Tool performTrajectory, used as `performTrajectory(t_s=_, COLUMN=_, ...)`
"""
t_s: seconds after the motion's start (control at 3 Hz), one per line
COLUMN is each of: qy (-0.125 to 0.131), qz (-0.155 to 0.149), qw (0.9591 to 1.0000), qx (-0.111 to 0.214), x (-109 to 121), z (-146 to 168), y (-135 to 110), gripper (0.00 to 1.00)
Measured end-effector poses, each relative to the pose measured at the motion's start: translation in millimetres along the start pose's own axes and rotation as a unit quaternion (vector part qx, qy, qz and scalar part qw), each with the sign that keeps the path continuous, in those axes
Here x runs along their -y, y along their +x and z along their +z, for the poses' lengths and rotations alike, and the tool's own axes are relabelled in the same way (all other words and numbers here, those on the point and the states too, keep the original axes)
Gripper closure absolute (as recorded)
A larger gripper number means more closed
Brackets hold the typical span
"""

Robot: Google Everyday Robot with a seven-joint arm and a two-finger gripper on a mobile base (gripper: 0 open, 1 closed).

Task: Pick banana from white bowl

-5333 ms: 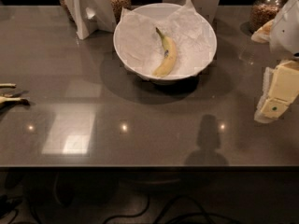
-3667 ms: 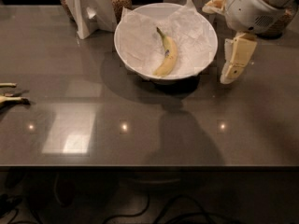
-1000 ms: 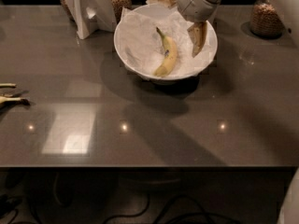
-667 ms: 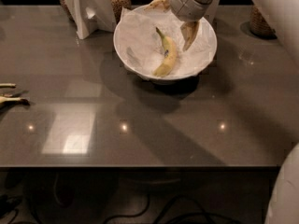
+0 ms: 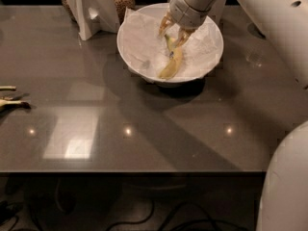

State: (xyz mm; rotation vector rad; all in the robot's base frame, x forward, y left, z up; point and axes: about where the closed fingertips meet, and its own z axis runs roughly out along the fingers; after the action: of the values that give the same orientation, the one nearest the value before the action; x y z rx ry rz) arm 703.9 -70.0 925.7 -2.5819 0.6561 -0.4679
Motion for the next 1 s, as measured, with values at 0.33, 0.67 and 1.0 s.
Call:
performTrajectory(t_s=0.33, qy=-0.026, qz=0.007, qw=0.9996, qx=0.005, x=-16, z=14, y=0, gripper=0.55)
performTrajectory(t_s=0.67, qy=-0.053, qz=0.013, qw=0.9985, qx=0.01, x=-32, z=25, y=0, gripper=0.48)
performTrajectory(t_s=1.0, qy=-0.071, qz=0.018, qw=0.9972, qx=0.015, x=-44, z=34, y=-1, gripper=0.49)
